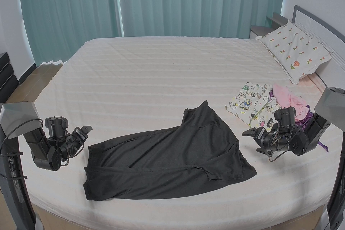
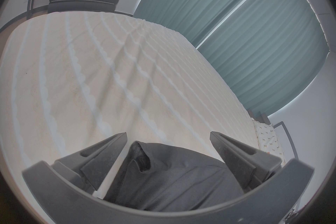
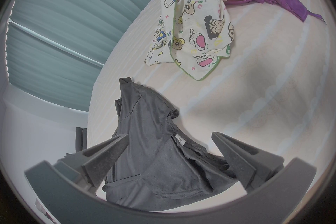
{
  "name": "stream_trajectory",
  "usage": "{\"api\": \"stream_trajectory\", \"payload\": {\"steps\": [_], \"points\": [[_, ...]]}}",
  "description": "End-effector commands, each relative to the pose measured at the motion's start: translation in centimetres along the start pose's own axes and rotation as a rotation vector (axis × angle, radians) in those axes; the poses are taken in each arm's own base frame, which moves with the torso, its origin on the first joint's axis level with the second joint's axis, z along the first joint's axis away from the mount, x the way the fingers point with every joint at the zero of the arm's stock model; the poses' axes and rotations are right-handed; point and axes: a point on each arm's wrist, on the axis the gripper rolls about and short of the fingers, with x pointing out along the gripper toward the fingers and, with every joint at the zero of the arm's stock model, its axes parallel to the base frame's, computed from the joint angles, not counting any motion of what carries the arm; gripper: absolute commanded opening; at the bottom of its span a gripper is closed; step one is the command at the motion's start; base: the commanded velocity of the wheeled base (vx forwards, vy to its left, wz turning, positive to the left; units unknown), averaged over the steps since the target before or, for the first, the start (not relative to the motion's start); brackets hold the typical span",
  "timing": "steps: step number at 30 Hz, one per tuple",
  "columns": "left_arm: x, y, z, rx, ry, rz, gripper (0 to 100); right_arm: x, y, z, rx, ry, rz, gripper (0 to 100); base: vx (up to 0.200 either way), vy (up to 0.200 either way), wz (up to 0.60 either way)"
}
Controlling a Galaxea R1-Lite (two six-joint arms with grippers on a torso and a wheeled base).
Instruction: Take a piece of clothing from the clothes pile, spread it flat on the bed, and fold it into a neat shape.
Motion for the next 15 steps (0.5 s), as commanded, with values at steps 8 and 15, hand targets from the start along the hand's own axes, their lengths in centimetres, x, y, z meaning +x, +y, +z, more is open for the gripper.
{"api": "stream_trajectory", "payload": {"steps": [8,15], "points": [[0.05,-0.43,-0.98,0.013,0.026,-0.003,100,0.31,-0.10,-0.57,-0.006,0.018,-0.006,100,0.000,-0.200,0.00],[0.07,-0.22,-1.23,0.021,0.042,0.022,100,0.35,-0.10,-0.63,-0.006,0.018,-0.008,100,0.000,0.000,0.00]]}}
